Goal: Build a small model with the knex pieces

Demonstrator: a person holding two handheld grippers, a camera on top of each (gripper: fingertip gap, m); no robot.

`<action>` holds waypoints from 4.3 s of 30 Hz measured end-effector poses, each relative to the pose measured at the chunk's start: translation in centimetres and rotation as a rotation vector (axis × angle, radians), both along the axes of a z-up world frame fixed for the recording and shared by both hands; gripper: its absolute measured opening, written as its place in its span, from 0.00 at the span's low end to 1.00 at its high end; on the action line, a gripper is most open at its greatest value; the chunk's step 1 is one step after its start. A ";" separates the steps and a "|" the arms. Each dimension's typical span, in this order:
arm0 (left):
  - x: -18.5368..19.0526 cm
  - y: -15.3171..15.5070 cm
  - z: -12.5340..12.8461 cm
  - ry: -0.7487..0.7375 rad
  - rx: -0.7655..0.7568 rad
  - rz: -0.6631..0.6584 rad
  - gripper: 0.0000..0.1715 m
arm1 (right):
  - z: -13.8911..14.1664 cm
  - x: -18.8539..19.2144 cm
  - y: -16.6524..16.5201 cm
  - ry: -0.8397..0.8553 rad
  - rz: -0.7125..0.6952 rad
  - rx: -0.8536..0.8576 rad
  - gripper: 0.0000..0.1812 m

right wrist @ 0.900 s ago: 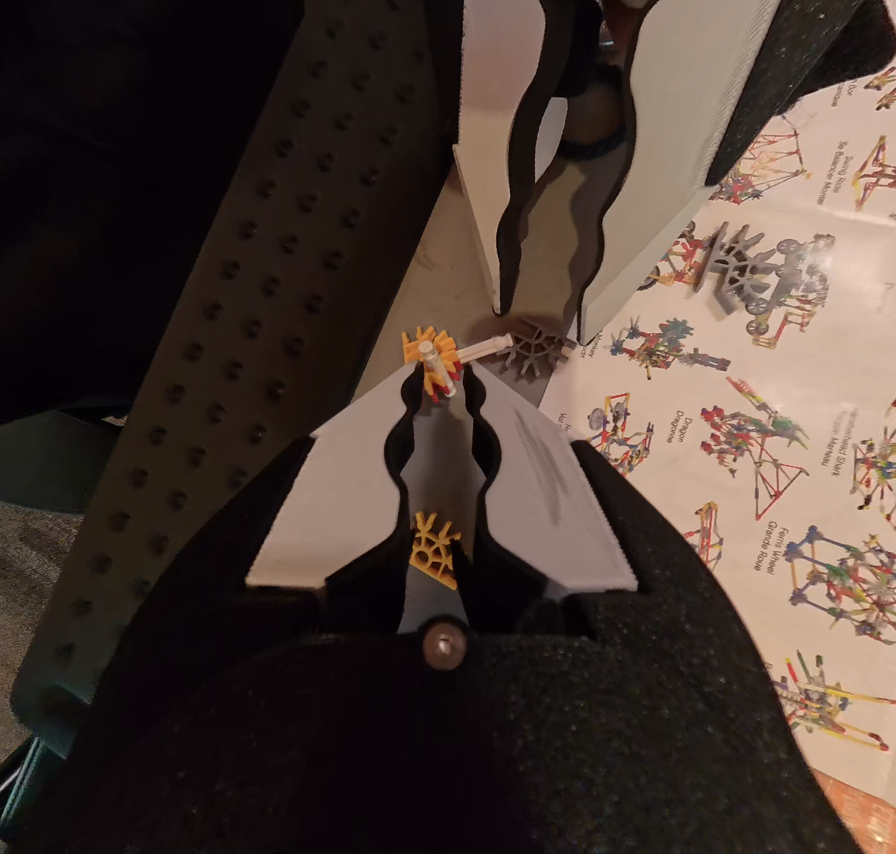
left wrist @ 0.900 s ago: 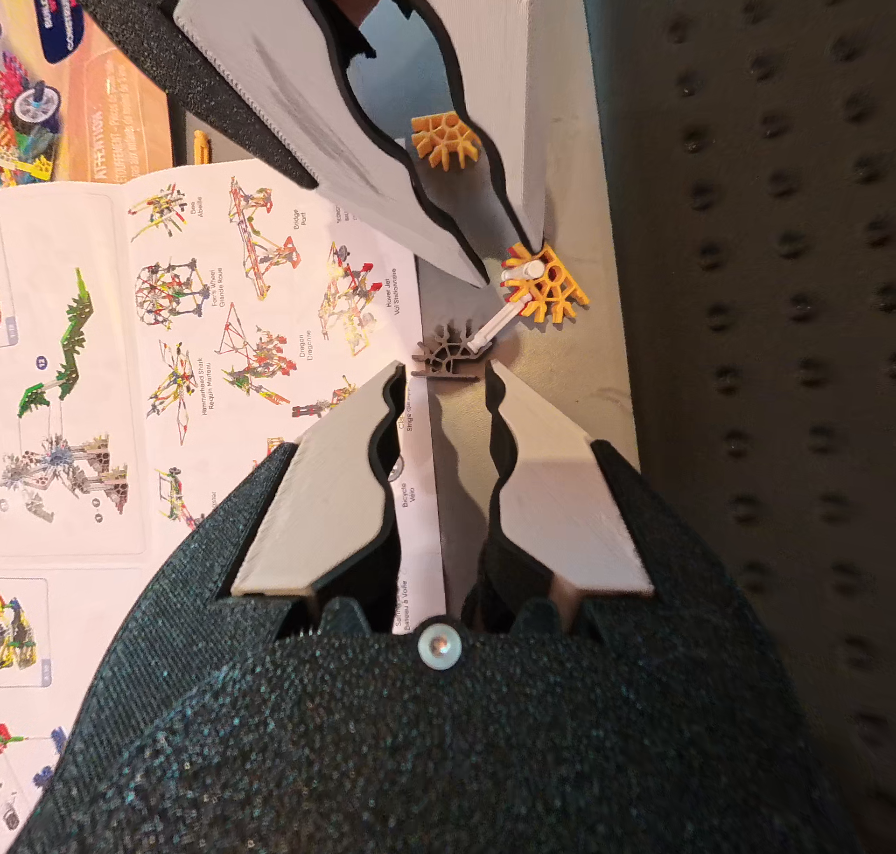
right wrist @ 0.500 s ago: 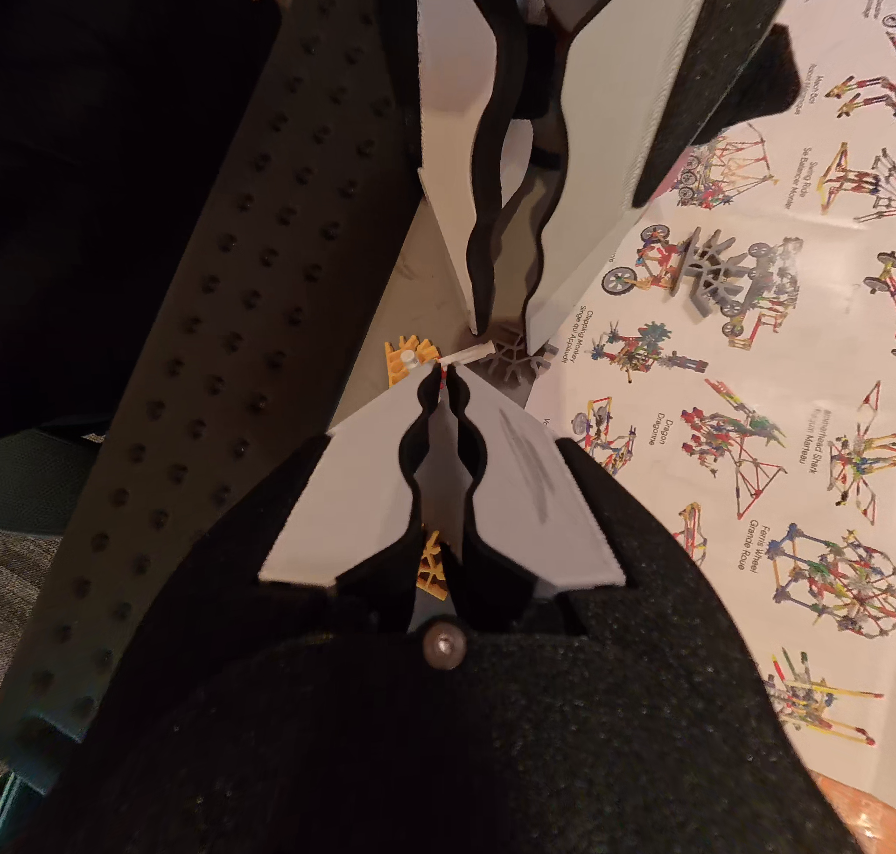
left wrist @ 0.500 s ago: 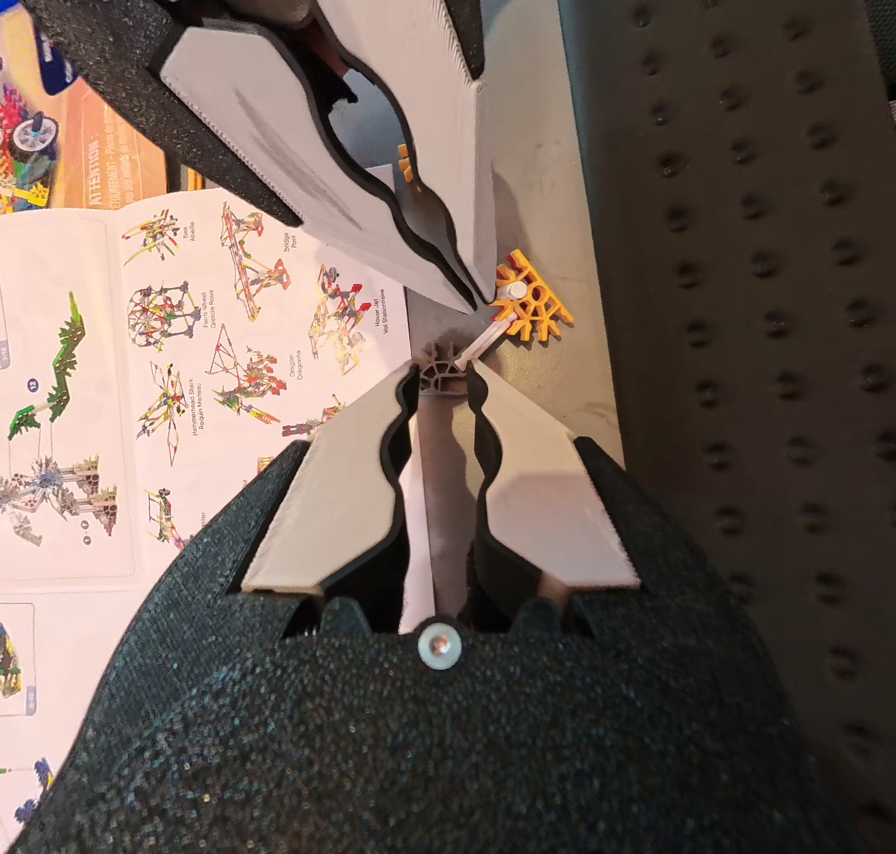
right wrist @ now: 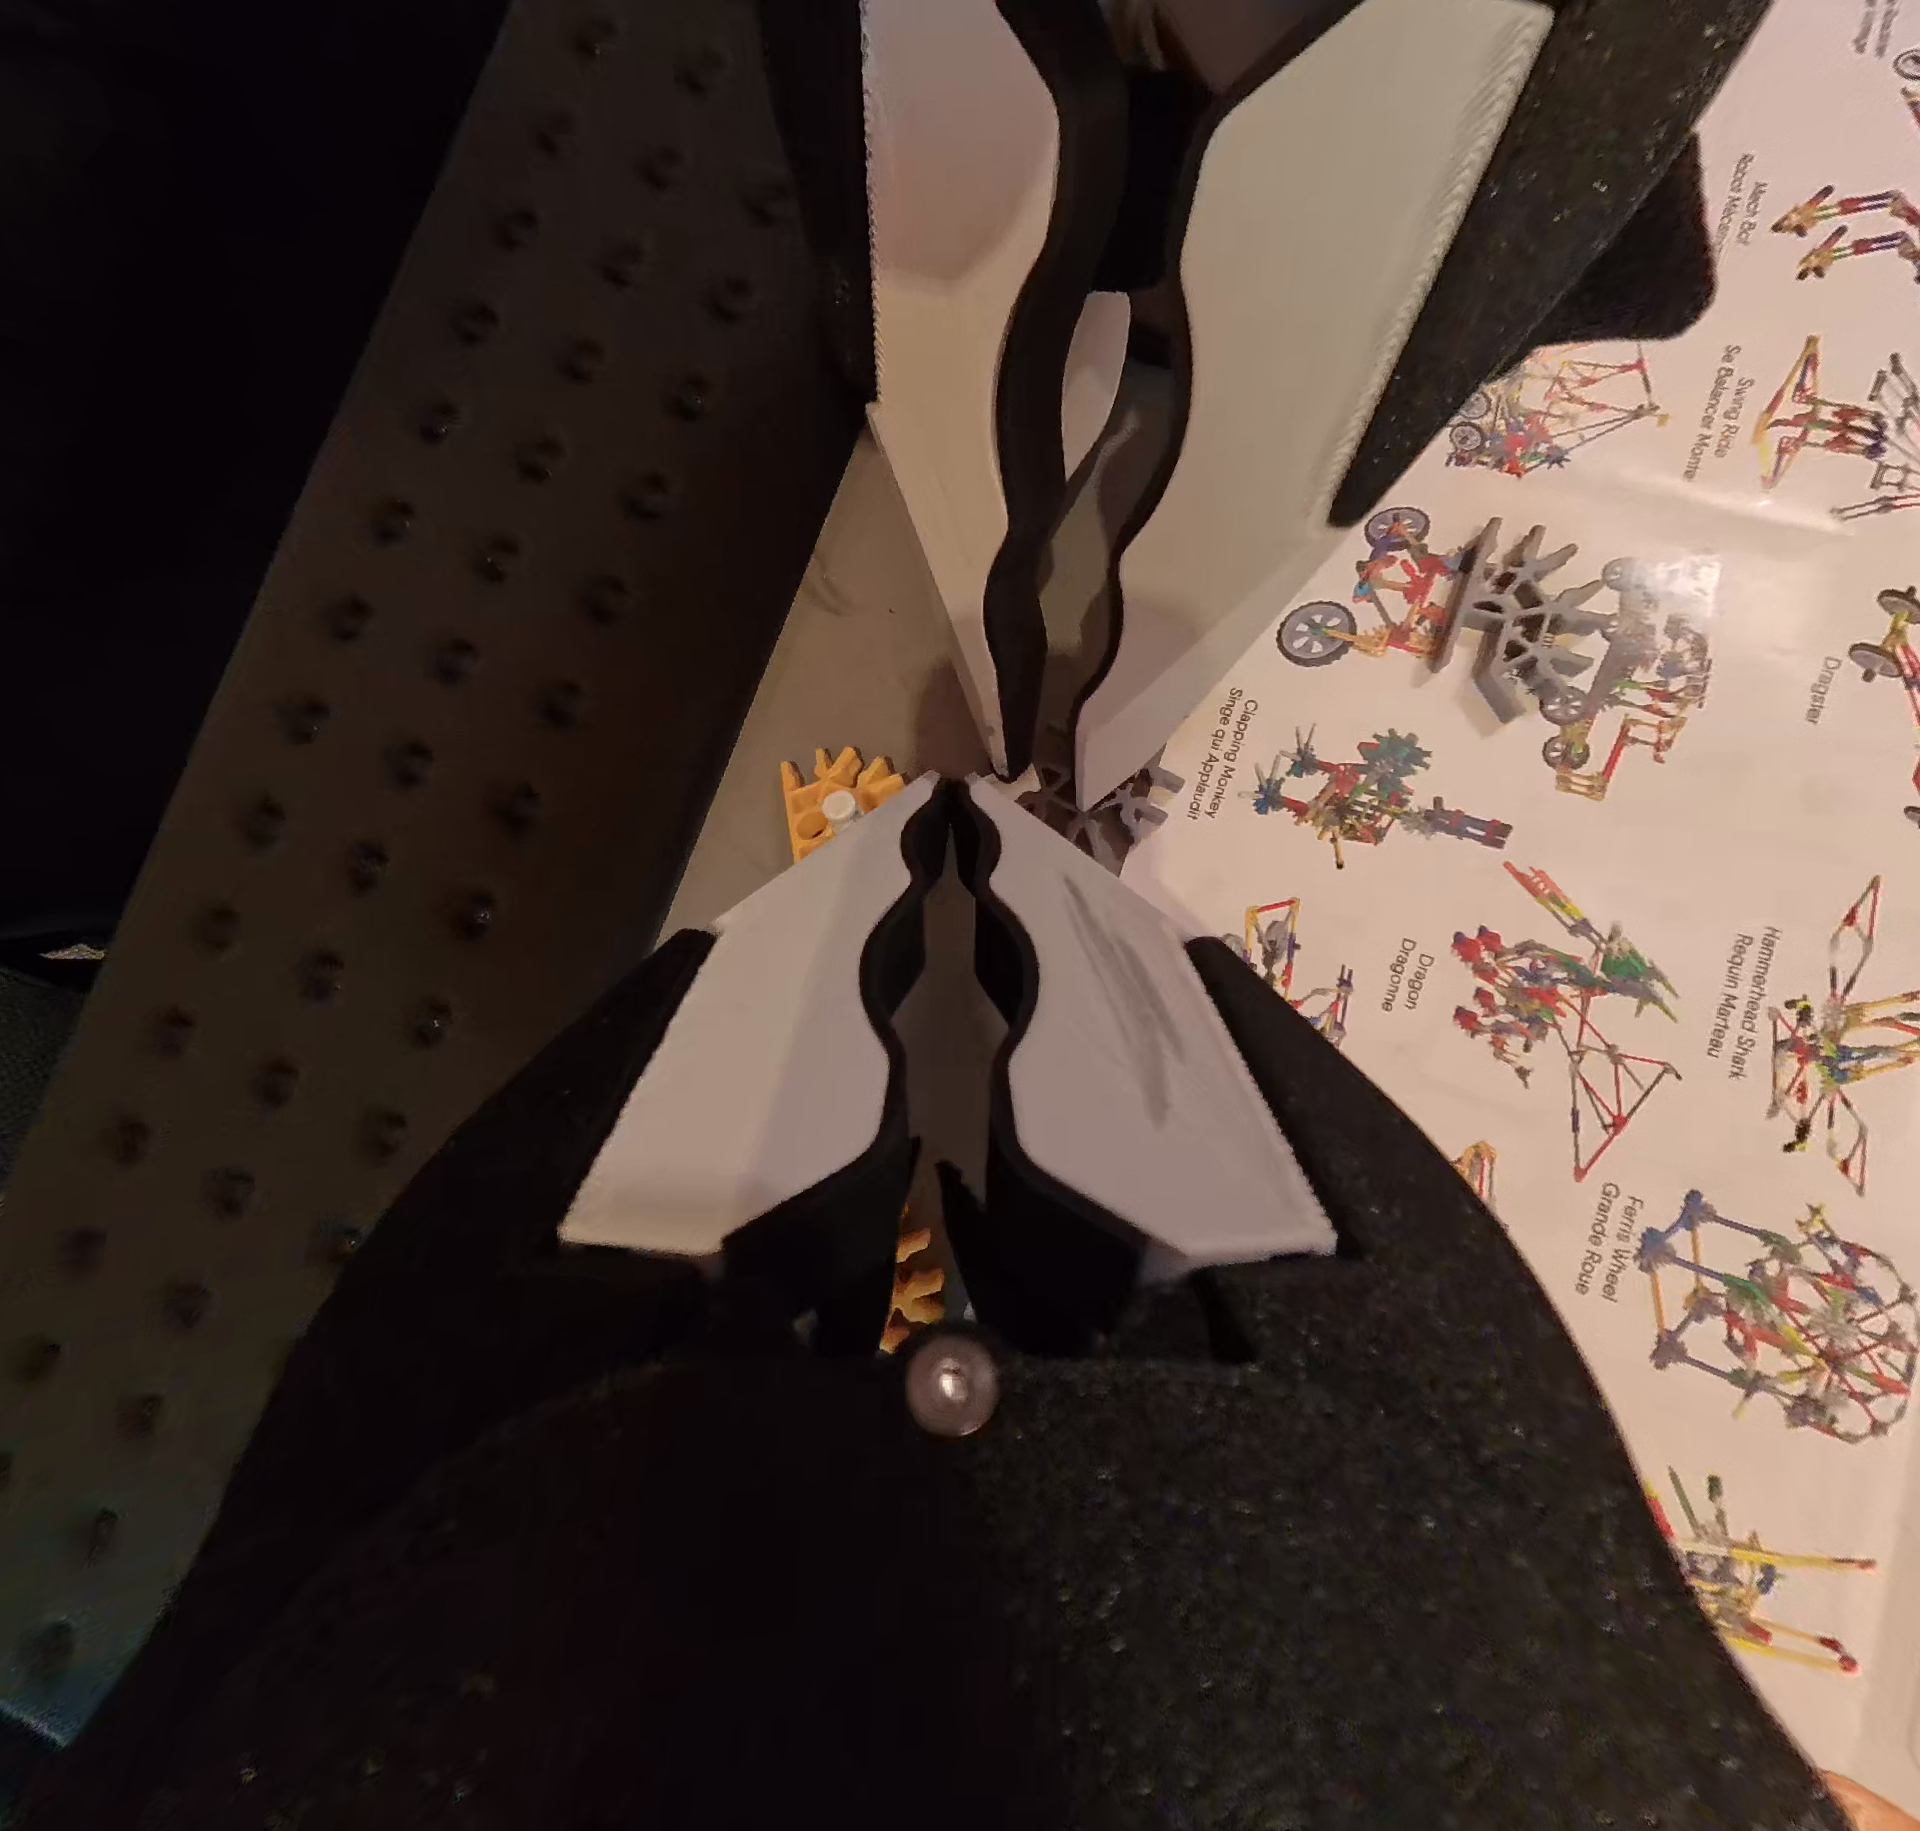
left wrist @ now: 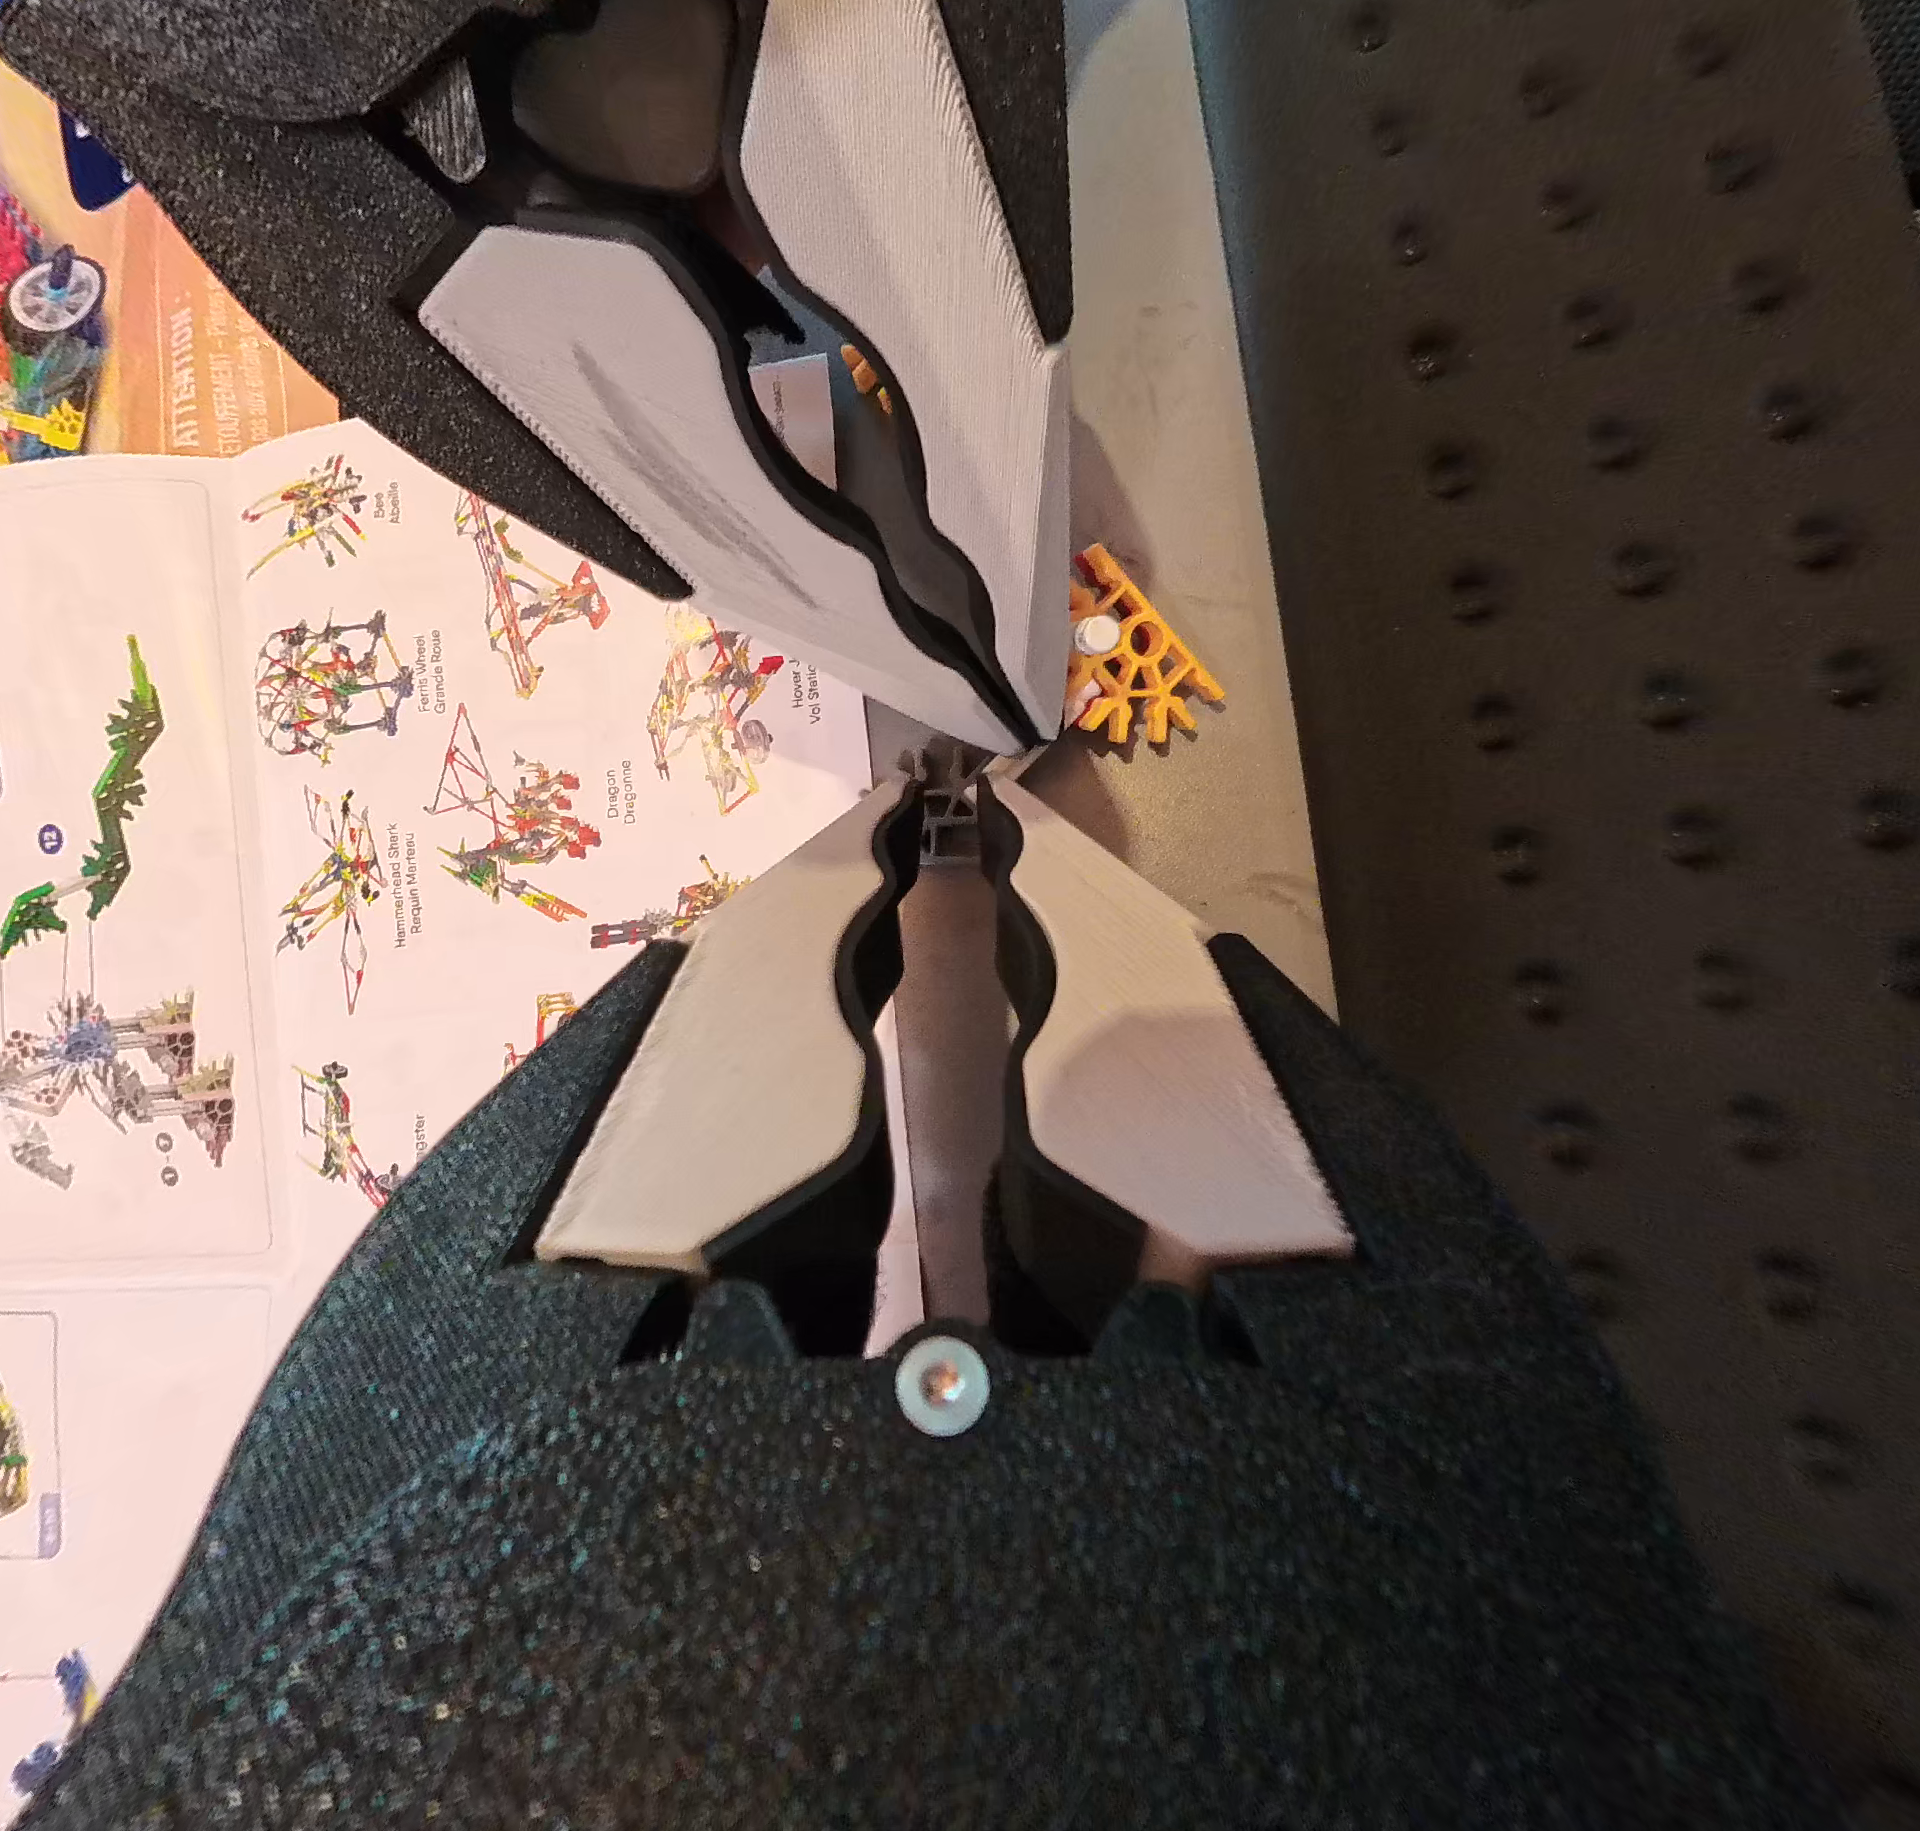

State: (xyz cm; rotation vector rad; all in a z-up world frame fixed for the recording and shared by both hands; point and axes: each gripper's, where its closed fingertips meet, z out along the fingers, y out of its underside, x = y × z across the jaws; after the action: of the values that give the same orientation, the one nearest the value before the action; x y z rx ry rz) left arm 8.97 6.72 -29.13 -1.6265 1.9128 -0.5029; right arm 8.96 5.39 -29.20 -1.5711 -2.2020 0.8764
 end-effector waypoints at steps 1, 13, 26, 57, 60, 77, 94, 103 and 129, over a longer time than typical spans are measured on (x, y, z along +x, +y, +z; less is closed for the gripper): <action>0.0 0.0 0.0 0.000 -0.001 0.000 0.05 | 0.0 0.0 0.0 -0.001 -0.003 -0.001 0.00; 0.0 -0.3 -0.2 0.016 0.014 -0.016 0.00 | -0.1 0.0 0.0 -0.025 -0.011 -0.004 0.00; 0.1 -0.3 -0.3 -0.017 -0.007 0.011 0.00 | -0.3 0.0 0.0 -0.091 -0.038 -0.023 0.00; -1.2 1.4 0.2 0.000 -0.023 0.035 0.09 | 1.5 1.2 -0.1 -0.060 -0.027 -0.113 0.06; -1.3 1.4 -0.2 0.021 -0.001 0.026 0.10 | 2.2 2.0 -1.5 -0.066 0.027 -0.173 0.18; -1.7 2.5 0.3 0.013 0.005 0.065 0.12 | 2.3 2.2 -2.8 -0.059 0.102 -0.110 0.26; -2.2 3.2 0.6 0.002 -0.031 0.096 0.14 | 0.8 0.9 -1.7 -0.033 0.099 0.055 0.09; -2.5 3.9 3.3 -0.191 -0.341 0.185 0.17 | 2.6 0.7 0.2 0.028 0.103 0.287 0.08; -1.9 4.9 8.2 -0.463 -0.391 0.188 0.08 | 6.4 -0.7 3.3 0.279 0.028 0.472 0.09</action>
State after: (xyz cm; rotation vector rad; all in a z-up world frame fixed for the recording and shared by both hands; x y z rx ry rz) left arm 7.10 11.60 -20.92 -1.7131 1.3624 -1.1169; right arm 8.24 8.73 -22.80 -1.1250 -2.0388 0.4928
